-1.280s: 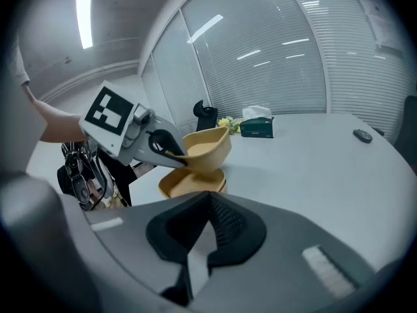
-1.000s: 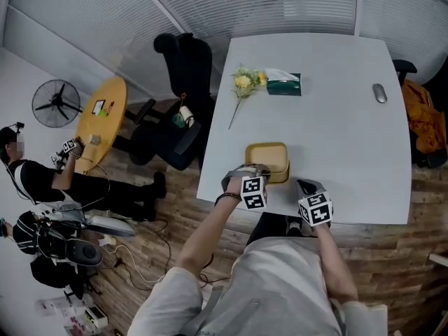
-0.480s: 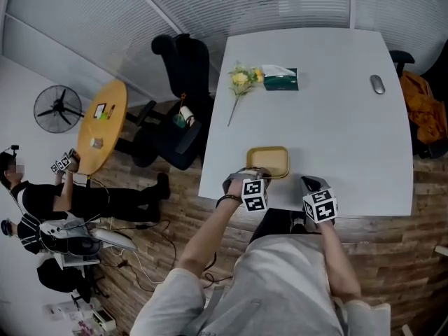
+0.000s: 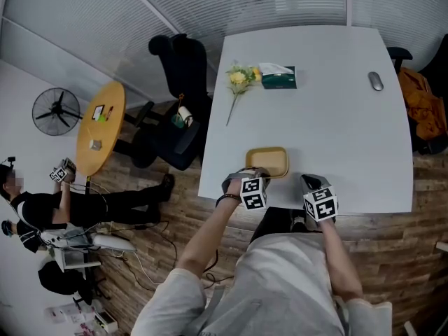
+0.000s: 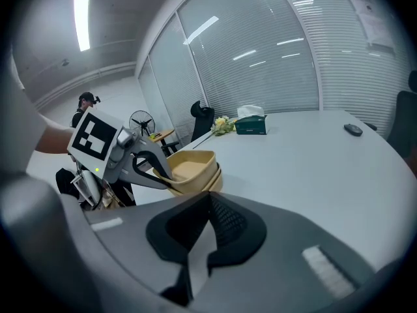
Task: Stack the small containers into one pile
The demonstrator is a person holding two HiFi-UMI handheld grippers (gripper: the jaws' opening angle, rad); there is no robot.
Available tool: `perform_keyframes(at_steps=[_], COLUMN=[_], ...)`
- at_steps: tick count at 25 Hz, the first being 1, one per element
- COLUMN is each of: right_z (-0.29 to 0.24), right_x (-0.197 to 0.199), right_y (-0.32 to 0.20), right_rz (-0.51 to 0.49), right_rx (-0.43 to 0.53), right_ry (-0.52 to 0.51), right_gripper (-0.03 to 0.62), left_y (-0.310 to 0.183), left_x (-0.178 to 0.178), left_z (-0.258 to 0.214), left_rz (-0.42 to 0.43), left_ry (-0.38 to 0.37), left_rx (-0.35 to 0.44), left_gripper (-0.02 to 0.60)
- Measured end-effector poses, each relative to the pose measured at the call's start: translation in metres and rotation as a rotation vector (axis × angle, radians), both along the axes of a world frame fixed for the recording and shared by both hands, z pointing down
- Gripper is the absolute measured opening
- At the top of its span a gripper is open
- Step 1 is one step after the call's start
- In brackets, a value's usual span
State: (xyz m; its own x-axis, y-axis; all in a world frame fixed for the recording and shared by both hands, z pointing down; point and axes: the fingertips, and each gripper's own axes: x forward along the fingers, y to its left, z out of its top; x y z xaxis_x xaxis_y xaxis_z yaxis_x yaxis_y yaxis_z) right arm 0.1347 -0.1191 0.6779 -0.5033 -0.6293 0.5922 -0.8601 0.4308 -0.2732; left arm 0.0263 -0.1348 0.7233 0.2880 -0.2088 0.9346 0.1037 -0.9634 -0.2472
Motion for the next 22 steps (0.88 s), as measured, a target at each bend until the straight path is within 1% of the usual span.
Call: perform_keyframes(at_steps=[9,13,22], right_z=[0.001,0.002,0.004], right_x=[-0.003,-0.003,-0.008], right_y=[0.003,0.006,0.019], right_rz=[-0.007,-0.007,-0.026], right_rx=[-0.004,-0.006,-0.016], right_ry=[0.002,0.002,0.002], right_gripper=[0.0,0.0,0.0], left_y=[0.003,0.004,0.009], left_x=[0.001,0.001,-0.003], left_z=[-0.003,-0.003,-0.004], left_rz=[0.0,-0.004,-0.024], left_ry=[0.004,0.009,0.015], left_rx=[-0.015,-0.011,0.005], left_gripper=[0.042,0.054,0.058])
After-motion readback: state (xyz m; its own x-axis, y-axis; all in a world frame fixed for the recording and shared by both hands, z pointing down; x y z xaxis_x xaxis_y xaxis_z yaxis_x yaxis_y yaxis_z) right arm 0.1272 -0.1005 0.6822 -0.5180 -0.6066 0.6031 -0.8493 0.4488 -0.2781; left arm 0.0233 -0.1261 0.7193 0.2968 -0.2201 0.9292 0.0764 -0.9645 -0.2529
